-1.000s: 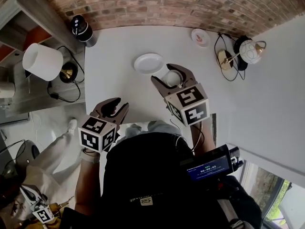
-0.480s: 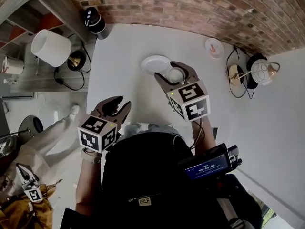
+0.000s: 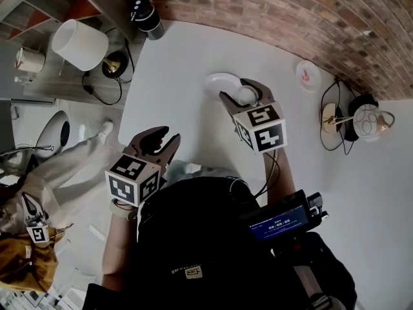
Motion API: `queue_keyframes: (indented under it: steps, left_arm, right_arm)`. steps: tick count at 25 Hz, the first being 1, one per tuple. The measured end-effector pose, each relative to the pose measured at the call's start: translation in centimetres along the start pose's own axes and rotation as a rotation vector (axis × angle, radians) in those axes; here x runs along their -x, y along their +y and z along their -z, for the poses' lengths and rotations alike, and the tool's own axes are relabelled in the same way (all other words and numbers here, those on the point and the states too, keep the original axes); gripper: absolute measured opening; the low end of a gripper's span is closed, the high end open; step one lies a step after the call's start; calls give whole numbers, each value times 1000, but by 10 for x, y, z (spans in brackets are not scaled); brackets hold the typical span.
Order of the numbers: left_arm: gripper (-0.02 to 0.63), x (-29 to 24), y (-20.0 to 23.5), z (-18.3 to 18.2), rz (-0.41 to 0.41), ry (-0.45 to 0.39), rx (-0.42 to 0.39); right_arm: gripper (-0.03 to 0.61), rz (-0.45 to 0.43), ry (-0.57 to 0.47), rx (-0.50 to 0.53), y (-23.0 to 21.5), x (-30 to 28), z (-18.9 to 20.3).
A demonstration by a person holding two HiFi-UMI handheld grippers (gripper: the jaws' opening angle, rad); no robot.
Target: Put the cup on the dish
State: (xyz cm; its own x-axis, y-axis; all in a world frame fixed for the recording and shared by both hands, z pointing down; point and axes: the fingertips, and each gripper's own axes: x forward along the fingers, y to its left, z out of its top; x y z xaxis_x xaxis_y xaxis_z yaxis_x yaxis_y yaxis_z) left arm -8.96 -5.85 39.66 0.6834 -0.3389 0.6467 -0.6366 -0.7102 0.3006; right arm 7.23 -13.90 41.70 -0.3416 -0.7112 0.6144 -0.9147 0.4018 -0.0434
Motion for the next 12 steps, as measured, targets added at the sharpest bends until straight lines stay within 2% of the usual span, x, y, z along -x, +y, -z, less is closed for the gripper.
queue_keyframes:
  steps: [12]
  left_arm:
    - [138, -1, 10, 12, -108, 14, 108]
  right_arm:
    - [259, -65, 72, 63, -15, -58, 30]
